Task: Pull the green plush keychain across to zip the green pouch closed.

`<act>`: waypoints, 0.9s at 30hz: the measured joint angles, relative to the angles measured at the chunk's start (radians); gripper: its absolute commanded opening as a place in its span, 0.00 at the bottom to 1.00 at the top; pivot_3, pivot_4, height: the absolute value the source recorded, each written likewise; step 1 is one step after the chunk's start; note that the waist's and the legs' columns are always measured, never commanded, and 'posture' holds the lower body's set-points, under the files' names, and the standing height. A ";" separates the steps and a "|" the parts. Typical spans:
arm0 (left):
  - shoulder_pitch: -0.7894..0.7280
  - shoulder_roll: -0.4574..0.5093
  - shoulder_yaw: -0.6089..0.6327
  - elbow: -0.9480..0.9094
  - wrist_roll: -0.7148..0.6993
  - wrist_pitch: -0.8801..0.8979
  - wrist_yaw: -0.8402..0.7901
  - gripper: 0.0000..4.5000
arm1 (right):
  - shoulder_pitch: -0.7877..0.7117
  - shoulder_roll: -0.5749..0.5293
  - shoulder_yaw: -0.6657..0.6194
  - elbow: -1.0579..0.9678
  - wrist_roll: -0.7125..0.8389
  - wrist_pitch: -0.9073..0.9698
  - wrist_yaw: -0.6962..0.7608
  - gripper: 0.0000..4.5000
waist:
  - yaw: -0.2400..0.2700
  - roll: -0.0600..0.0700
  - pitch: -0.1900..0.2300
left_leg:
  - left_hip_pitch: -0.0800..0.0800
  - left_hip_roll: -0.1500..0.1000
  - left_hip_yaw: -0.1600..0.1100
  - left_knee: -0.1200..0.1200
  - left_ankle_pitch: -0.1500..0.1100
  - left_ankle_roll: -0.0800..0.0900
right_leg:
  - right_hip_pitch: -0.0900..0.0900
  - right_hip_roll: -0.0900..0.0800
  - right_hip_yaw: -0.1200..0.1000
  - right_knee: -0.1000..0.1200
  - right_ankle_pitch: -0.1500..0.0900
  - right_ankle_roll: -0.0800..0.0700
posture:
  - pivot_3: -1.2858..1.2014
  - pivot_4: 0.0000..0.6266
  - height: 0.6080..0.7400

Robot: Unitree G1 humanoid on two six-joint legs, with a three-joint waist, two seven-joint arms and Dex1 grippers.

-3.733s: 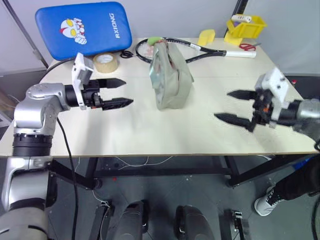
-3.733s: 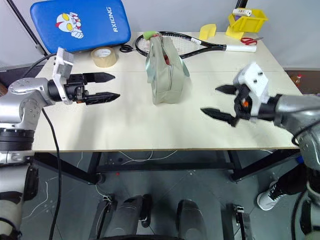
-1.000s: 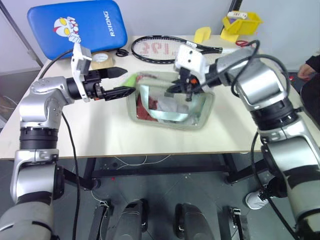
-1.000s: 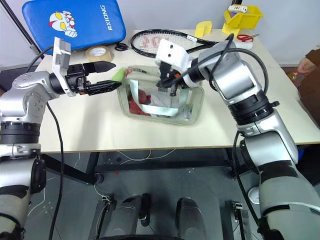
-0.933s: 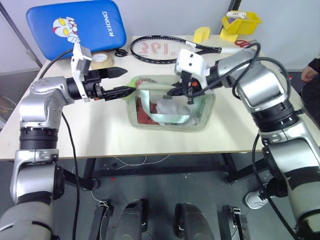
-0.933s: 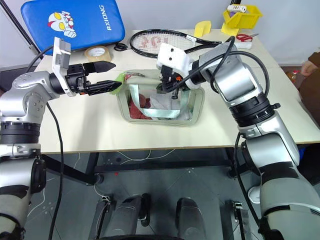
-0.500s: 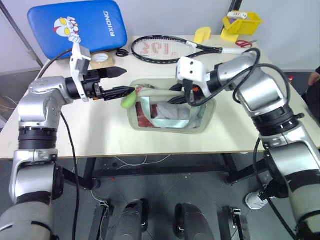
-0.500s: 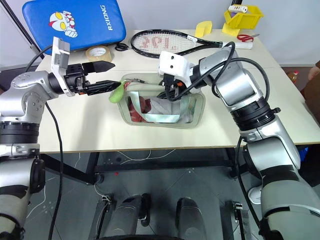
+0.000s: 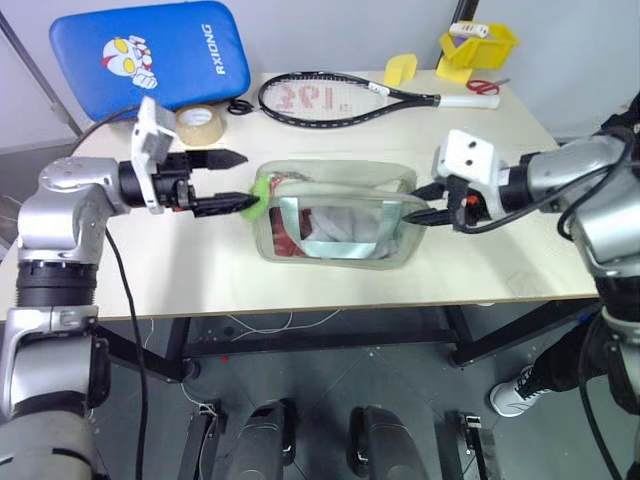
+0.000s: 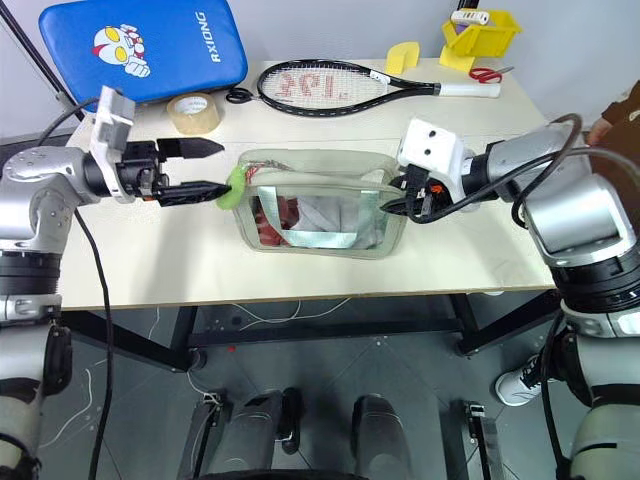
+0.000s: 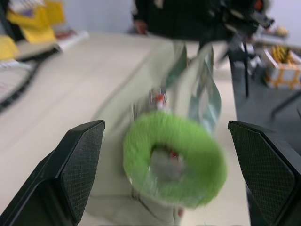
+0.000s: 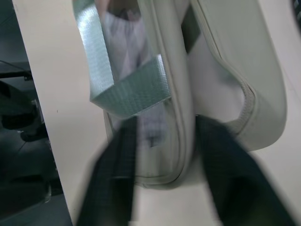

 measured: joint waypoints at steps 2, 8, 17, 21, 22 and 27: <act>0.007 0.006 -0.014 -0.004 0.016 -0.012 -0.011 1.00 | 0.000 0.003 0.000 0.000 0.000 0.002 -0.015 0.01 | 0.001 0.000 0.000 | 0.000 0.000 0.000 0.000 0.000 0.000 | 0.000 0.000 0.000 0.000 0.000 0.000 | 0.52 0.24 1.00; 0.019 0.009 -0.028 -0.015 0.026 -0.022 -0.024 1.00 | 0.000 0.005 0.000 0.000 0.001 0.022 -0.041 0.01 | 0.002 0.000 0.000 | 0.000 0.000 0.000 0.001 0.000 0.000 | 0.000 0.000 0.000 0.000 0.000 0.000 | 0.52 0.24 1.00; 0.065 0.014 -0.016 -0.122 -0.022 0.014 -0.034 1.00 | -0.004 0.006 0.000 0.000 0.004 0.041 -0.048 0.01 | 0.002 0.000 0.000 | 0.000 0.000 -0.001 0.001 0.000 0.000 | 0.000 0.000 0.000 0.000 0.000 0.000 | 0.52 0.24 1.00; 0.080 0.016 -0.028 -0.129 0.010 0.006 0.002 0.80 | -0.006 0.006 0.000 -0.001 0.005 0.045 -0.049 0.00 | 0.003 0.000 0.000 | 0.000 0.000 -0.001 0.001 0.000 0.000 | 0.000 0.000 0.000 0.000 0.000 0.000 | 0.52 0.24 1.00; 0.080 0.016 -0.035 -0.117 0.029 -0.001 0.015 0.70 | -0.007 0.006 0.000 -0.001 0.005 0.048 -0.049 0.00 | 0.003 0.000 0.000 | 0.000 0.000 -0.001 0.001 0.000 0.000 | 0.001 0.000 0.000 0.000 0.000 0.000 | 0.52 0.24 1.00; 0.062 -0.008 -0.034 -0.074 0.046 -0.017 0.052 0.12 | -0.012 0.008 0.000 0.000 0.005 0.062 -0.059 0.00 | 0.004 0.000 0.000 | -0.001 0.000 -0.001 0.001 0.000 0.000 | 0.000 0.000 0.000 0.000 0.000 0.000 | 0.52 0.24 1.00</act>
